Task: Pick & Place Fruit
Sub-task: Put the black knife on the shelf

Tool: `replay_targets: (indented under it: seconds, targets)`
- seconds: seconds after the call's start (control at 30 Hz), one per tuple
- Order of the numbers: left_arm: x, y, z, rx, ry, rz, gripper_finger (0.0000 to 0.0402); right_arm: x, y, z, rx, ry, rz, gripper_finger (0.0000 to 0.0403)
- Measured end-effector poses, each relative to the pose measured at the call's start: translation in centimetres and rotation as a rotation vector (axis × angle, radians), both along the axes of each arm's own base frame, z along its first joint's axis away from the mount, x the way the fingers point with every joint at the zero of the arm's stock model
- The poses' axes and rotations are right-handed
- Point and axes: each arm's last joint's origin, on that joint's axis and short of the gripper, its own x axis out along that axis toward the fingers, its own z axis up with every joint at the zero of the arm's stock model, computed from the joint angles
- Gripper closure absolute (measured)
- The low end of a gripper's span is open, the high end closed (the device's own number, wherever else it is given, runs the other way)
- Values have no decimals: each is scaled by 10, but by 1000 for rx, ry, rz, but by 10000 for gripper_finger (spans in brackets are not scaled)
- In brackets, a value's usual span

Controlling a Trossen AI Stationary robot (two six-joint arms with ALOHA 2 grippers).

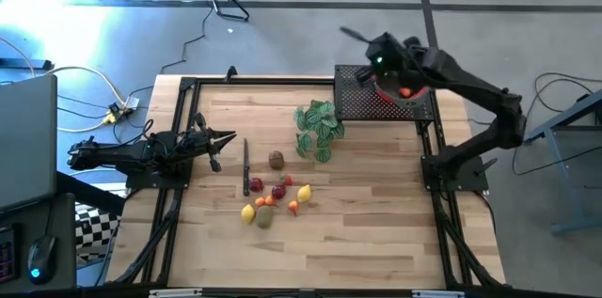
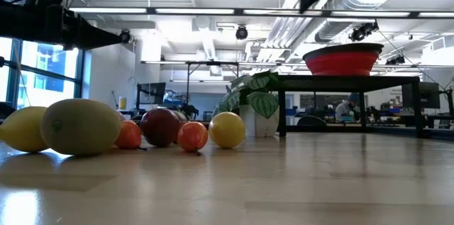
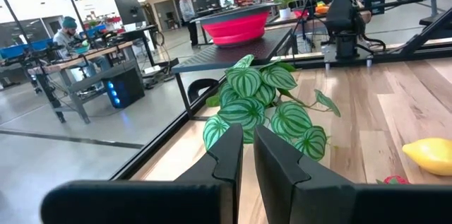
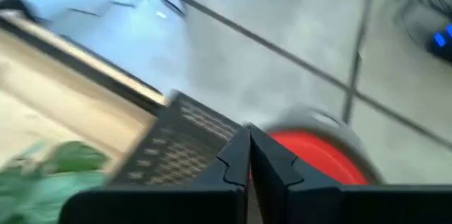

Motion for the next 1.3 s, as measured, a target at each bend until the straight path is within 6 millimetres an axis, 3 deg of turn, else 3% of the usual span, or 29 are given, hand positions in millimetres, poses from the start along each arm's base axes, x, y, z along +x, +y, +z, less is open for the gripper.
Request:
replay_targets:
  seconds: [0.2, 0.5, 0.63, 0.8, 1.3]
  targets:
    - [0, 0, 0, -1, -2, 0, 368, 42, 32, -13, -53, -23, 177, 400]
    - [0, 0, 0, -1, -2, 1, 368, 83, 66, -76, -46, -190, 413, 399]
    - [0, 0, 0, -1, -2, 1, 368, 90, 74, -99, -45, -287, 478, 399]
    - [0, 0, 0, -1, -2, 1, 368, 92, 79, -111, -27, -368, 508, 399]
    - [0, 0, 0, -2, -2, 0, 368, 93, 83, -113, 40, -446, 493, 399]
